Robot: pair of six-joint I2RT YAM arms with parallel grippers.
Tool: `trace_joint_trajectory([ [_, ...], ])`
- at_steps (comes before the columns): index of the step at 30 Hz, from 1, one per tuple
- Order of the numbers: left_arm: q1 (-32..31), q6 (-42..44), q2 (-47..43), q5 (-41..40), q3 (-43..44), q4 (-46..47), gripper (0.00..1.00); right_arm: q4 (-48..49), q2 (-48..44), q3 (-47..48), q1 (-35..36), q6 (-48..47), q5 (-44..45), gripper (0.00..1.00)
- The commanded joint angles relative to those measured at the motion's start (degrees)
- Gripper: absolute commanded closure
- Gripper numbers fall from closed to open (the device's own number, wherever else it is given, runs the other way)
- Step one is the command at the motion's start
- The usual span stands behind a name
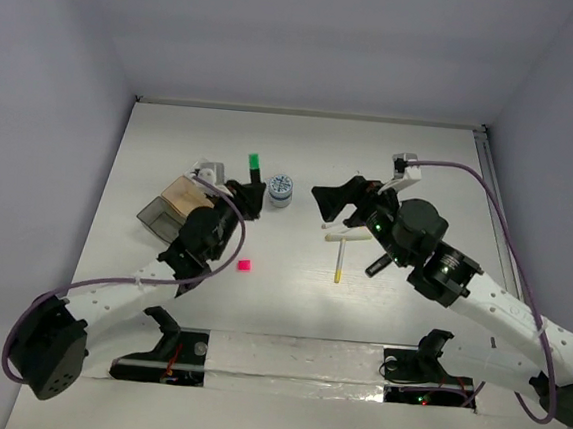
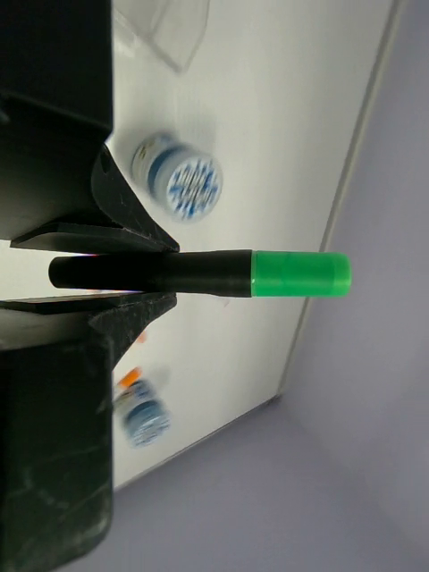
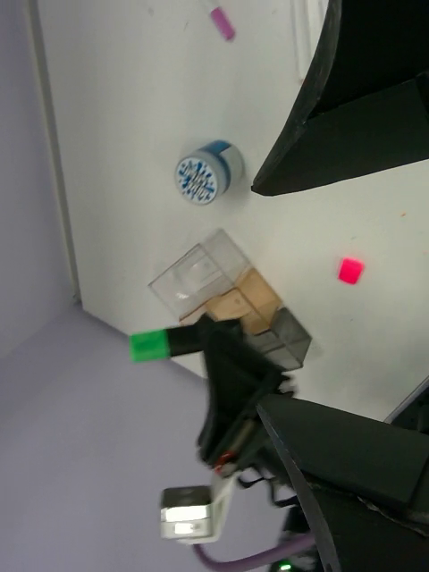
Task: Sort the stationery into containers
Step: Place the pen in the storage box.
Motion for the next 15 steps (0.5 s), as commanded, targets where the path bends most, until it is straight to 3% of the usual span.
trace_joint_trajectory([
  [1, 7.92, -12.43, 1.77, -4.48, 5.14, -2.61, 1.00, -5.88, -3.72, -2.94, -0.48, -0.28, 3.01, 0.01],
  [5, 13.99, -17.11, 3.62, -5.27, 7.87, -7.52, 1.00, -7.56, -5.49, -8.30, -0.48, 0.77, 3.98, 0.01],
  [10, 21.37, -24.06, 9.06, -0.71, 10.07, -10.44, 1.00, -8.09, -5.84, -10.77, -0.48, 1.12, 2.40, 0.01],
  [15, 23.76, -29.33, 15.12, 0.00, 11.30, -12.46, 1.00, -7.56, -7.33, -12.97, -0.48, 1.48, 1.78, 0.02],
])
